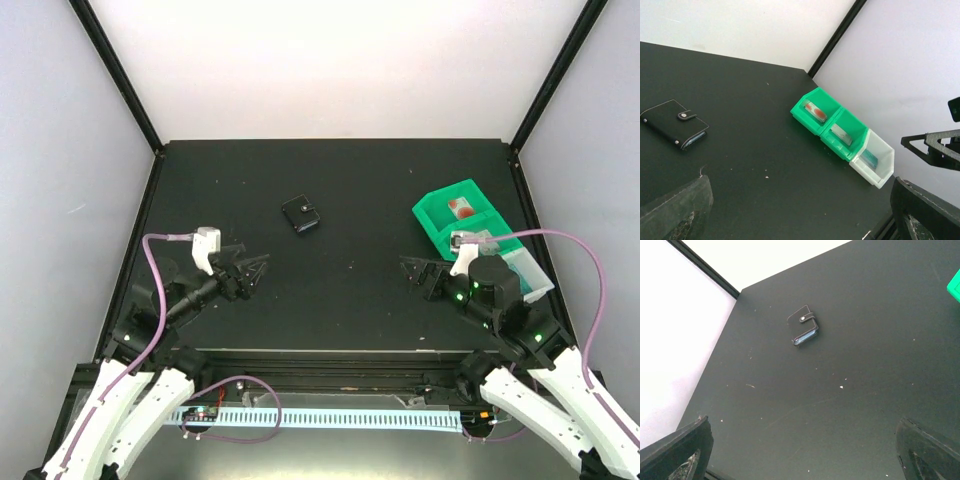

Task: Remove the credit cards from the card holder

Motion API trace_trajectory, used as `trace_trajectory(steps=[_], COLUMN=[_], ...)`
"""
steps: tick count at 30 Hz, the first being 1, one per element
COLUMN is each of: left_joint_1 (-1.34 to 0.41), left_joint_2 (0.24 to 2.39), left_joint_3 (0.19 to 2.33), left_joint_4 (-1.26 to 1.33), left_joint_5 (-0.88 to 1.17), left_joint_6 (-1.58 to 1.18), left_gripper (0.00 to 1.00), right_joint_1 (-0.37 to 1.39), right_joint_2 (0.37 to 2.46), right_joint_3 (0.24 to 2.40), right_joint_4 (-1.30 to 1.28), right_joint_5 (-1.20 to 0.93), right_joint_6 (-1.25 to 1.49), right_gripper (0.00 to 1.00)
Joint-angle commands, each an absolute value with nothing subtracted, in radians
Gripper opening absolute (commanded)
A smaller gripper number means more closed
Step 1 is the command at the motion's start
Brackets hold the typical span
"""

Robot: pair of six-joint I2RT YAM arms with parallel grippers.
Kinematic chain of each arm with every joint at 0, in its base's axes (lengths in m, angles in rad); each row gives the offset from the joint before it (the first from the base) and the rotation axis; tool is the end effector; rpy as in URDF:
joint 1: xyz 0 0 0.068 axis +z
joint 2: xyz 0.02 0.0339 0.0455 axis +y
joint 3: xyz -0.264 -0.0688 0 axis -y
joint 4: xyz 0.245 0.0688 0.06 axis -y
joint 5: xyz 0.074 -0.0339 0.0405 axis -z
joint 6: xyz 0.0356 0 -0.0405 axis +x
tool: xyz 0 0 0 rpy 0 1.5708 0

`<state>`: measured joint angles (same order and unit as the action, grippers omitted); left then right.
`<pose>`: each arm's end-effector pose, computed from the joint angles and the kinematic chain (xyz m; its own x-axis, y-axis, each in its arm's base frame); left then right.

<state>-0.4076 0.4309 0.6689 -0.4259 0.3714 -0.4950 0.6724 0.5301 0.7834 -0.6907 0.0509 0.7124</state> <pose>0.0953 -0.0552 0.3198 -0.4819 -0.2741 -0.8323 0.5316 0.6636 -0.5263 0.0900 0.0694 0.3201 -0.6338 0.3298 -0.6996 -0.2269 0.7855 0.5758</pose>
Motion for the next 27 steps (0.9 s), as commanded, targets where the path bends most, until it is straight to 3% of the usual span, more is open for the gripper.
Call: trace_trajectory(steps=[1, 11, 20, 27], left_joint_1=[-0.413, -0.413, -0.412, -0.406], left_joint_2=[0.430, 0.517, 0.778, 1.013], left_joint_3=[0.665, 0.656, 0.734, 0.807], left_joint_4=[-0.439, -0.460, -0.484, -0.465], left_joint_5=[0.365, 0.323, 0.185, 0.042], left_joint_6=[-0.492, -0.469, -0.552, -0.627], left_gripper=[0.99, 0.99, 0.99, 0.94], right_joint_1=[0.669, 0.668, 0.662, 0.635], right_joint_2=[0.511, 0.631, 0.850, 0.999], right_joint_3=[0.756, 0.729, 0.767, 0.825], right_joint_4=[-0.627, -0.541, -0.457, -0.406], right_joint_5=[0.027, 0.075, 0.199, 0.155], right_joint_6=[0.688, 0.724, 0.682, 0.662], right_gripper=[1.00, 1.00, 1.00, 0.90])
